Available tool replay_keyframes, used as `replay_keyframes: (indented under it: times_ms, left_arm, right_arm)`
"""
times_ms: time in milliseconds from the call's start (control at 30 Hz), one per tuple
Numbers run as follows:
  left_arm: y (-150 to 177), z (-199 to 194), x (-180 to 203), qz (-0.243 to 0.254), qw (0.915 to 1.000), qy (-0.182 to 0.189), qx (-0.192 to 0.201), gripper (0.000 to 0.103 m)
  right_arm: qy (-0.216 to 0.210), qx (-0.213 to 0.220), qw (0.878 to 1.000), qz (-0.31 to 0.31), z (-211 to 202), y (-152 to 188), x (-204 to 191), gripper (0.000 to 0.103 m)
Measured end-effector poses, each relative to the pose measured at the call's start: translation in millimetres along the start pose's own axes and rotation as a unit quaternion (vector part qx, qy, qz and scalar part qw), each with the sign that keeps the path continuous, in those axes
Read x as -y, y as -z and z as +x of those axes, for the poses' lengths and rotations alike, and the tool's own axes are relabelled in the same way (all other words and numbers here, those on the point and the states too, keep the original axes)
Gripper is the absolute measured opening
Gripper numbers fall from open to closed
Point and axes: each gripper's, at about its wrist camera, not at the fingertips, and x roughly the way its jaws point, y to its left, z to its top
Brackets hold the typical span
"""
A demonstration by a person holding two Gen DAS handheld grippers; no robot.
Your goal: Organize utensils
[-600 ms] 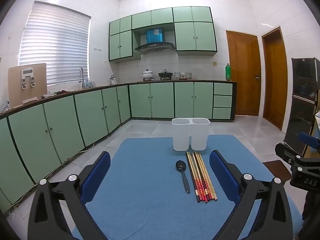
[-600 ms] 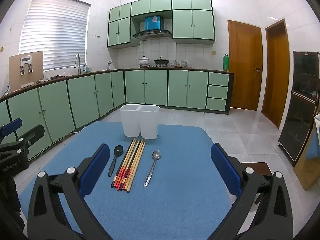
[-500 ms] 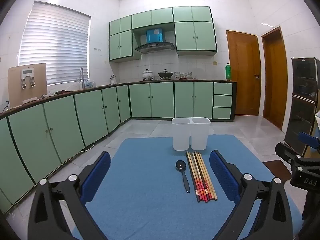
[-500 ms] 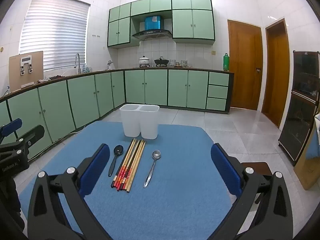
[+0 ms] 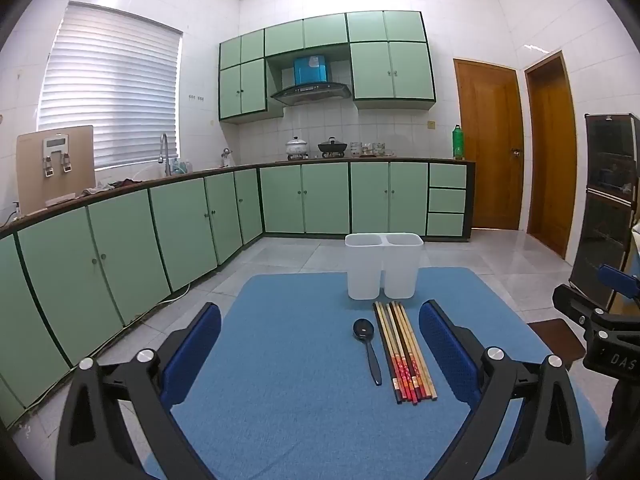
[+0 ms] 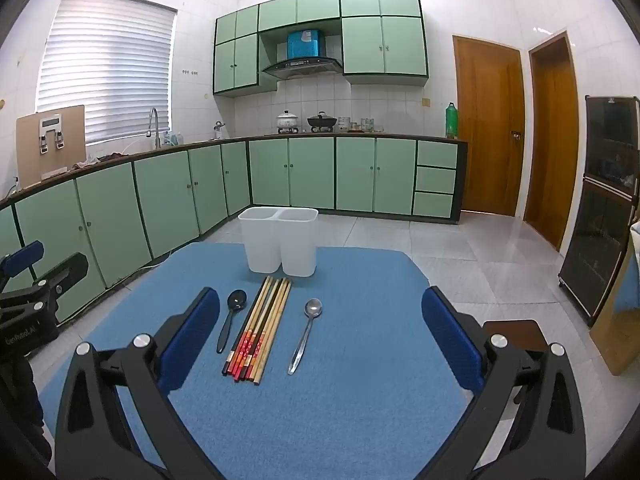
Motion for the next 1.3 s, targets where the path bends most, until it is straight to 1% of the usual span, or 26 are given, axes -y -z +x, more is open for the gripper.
replay_keyframes:
  times_ms: [100, 167, 1300]
  left_arm:
    - [1.1, -2.5, -2.1, 0.0, 1.0, 0.0, 0.001, 0.097]
    - [0.2, 4.1, 5.6, 0.001, 1.0, -0.001, -0.002, 0.097]
    - [-0.3, 5.8, 0.6, 0.002, 1.0, -0.002, -0.001, 0.097]
  right_arm:
    - [-0.001, 0.0, 1.0, 0.001, 1.3, 4.3, 0.7, 0.098]
    - [0.0, 0.0, 1.0, 0.002, 1.6, 4.4, 0.6, 0.098]
    - [-0.001, 0.0, 1.0, 0.004, 0.6, 2.6, 1.6, 0.098]
